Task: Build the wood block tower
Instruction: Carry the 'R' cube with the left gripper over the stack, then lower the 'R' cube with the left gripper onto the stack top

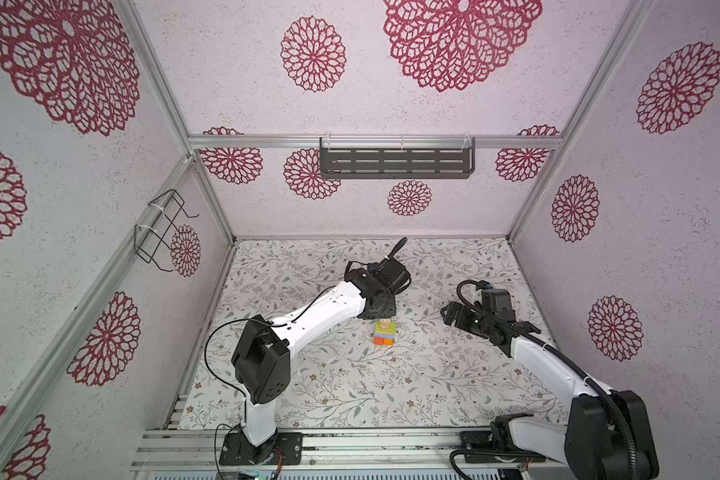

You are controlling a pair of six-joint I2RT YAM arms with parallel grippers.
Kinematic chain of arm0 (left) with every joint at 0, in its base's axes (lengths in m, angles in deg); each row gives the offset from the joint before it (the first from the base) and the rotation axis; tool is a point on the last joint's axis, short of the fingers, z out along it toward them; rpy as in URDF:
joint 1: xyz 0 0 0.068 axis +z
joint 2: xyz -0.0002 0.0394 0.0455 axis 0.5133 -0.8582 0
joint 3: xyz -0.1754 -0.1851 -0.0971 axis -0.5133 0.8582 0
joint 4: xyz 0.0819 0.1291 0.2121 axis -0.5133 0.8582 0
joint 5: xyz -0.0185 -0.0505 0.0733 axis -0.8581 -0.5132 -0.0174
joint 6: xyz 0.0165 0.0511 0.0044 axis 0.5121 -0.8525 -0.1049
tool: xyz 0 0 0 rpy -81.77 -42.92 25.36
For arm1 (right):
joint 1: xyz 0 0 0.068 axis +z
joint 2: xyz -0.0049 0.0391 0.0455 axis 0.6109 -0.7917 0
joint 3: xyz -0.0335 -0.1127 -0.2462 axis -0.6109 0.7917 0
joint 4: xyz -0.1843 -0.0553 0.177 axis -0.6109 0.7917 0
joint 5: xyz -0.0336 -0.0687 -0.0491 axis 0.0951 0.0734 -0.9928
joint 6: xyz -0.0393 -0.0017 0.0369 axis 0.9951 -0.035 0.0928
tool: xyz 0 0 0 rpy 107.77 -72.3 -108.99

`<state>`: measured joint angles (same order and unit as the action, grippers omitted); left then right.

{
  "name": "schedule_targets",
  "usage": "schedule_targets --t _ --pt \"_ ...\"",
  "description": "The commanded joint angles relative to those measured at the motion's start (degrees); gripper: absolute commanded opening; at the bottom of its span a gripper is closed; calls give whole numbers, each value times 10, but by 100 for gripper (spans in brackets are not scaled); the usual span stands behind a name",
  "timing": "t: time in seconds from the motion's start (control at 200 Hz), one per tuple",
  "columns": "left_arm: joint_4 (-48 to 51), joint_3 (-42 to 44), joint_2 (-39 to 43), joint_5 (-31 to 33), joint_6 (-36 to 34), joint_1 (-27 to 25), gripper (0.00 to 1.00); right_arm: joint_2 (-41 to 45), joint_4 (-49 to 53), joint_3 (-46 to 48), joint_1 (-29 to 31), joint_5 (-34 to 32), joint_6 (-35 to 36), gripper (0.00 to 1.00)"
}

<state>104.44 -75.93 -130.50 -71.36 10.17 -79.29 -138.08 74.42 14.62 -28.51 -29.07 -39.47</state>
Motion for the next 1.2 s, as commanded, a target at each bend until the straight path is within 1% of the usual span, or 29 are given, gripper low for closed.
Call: schedule_targets --t 0.0,0.275,0.29,0.33,0.926,1.196 --pt "13 -12 -18 12 20 -8 35 17 -20 -1 -5 15 -8 99" --pt "9 -25 -30 9 29 -17 35 21 -28 7 -8 20 -9 99" --pt "9 -27 -48 10 29 -18 35 20 -29 7 -8 21 -10 99" --pt "9 -29 -54 10 30 -19 35 20 -29 8 -8 22 -9 99" --pt "10 -35 -62 22 23 -22 35 20 -31 10 -9 30 -8 99" --pt "14 -52 -72 21 18 -20 35 20 -32 11 -10 30 -7 99"
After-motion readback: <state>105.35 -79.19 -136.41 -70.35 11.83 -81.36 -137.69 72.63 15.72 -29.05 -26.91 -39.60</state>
